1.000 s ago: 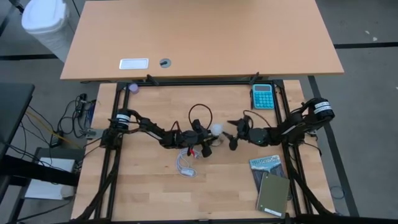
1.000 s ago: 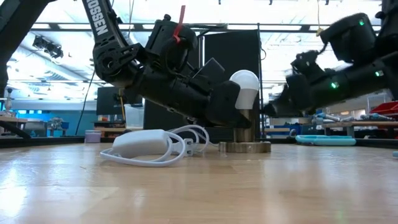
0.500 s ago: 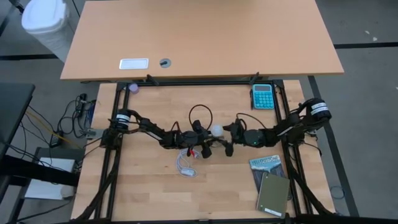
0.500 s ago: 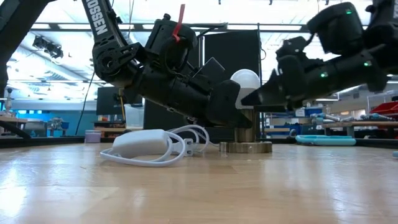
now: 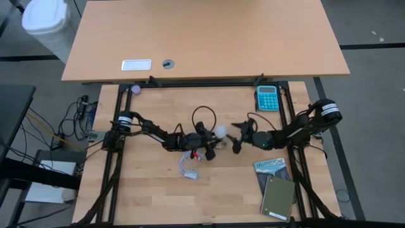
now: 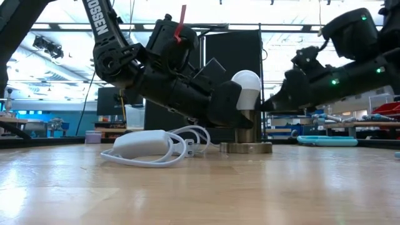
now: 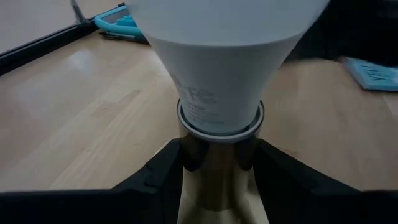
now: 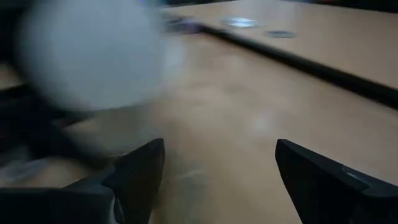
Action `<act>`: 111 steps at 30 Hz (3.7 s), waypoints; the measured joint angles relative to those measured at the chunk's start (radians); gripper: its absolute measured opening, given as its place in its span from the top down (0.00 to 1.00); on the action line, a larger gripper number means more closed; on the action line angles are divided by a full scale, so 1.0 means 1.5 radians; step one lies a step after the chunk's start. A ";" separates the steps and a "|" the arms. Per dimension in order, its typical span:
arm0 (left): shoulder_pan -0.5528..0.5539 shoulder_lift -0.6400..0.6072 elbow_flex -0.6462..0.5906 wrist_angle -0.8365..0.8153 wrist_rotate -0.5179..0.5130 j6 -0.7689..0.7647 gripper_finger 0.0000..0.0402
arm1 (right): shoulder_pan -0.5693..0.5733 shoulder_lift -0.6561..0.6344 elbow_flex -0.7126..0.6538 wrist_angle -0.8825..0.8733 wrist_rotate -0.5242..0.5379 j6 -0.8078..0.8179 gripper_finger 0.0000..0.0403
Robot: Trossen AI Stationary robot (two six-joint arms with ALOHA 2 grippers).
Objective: Screw lightbulb
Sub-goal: Remove the lightbulb from the desk lamp
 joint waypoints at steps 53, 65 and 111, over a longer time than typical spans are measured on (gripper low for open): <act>0.000 0.000 0.000 0.004 0.004 0.003 0.58 | -0.037 0.084 0.061 0.088 -0.195 -0.054 0.37; 0.000 0.000 0.000 0.004 0.002 0.003 0.58 | -0.042 0.084 0.061 0.093 -0.197 -0.069 0.46; 0.000 0.000 -0.001 0.018 0.113 0.049 0.58 | -0.258 0.084 0.070 0.068 -0.804 -0.187 0.57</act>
